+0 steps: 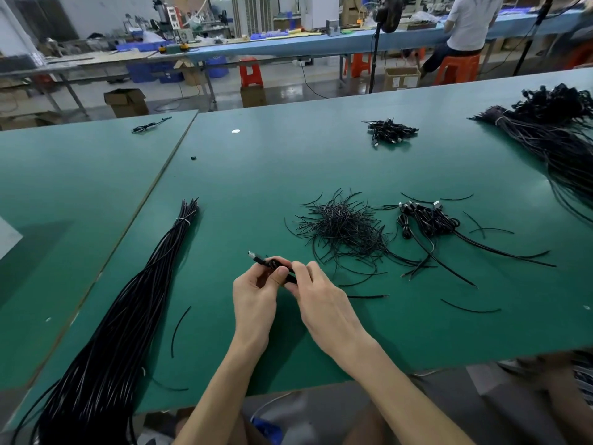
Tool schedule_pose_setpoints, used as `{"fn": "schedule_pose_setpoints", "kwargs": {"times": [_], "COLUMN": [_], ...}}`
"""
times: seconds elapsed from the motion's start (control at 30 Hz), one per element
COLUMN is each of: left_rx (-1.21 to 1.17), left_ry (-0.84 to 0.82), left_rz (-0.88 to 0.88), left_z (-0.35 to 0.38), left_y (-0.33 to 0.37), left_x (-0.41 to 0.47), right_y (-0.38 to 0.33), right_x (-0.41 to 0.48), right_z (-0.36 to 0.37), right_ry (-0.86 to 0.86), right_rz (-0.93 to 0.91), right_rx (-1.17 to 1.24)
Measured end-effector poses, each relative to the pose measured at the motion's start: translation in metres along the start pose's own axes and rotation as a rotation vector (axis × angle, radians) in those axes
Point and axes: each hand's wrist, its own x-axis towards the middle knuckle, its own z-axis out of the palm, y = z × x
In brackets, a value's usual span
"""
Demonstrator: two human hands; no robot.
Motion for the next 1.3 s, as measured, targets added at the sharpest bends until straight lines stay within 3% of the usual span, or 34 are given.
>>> {"fn": "schedule_pose_setpoints", "kwargs": {"times": [0.23, 0.43, 0.63, 1.03, 1.3], "left_rx": [0.004, 0.046, 0.016, 0.026, 0.104], "left_ry": [0.013, -0.001, -0.002, -0.056, -0.160], "left_rz": [-0.013, -0.017, -0.017, 0.024, 0.059], "left_z": [0.004, 0.006, 0.003, 0.003, 0.008], "left_y": [0.000, 0.001, 0.001, 0.002, 0.007], "left_x": [-0.001, -0.002, -0.002, -0.001, 0.001], "right_y": [-0.002, -0.002, 0.002, 0.014, 0.017], "right_x": [-0.003, -0.003, -0.002, 0.006, 0.006], "right_z": [0.000, -0.001, -0.005, -0.012, -0.014], "right_ry": [0.121, 0.113, -0.016, -0.163, -0.068], "right_rz": [-0.002, 0.016, 0.004, 0.197, 0.225], "right_rx": [0.031, 0.052, 0.251, 0.823, 0.851]}}
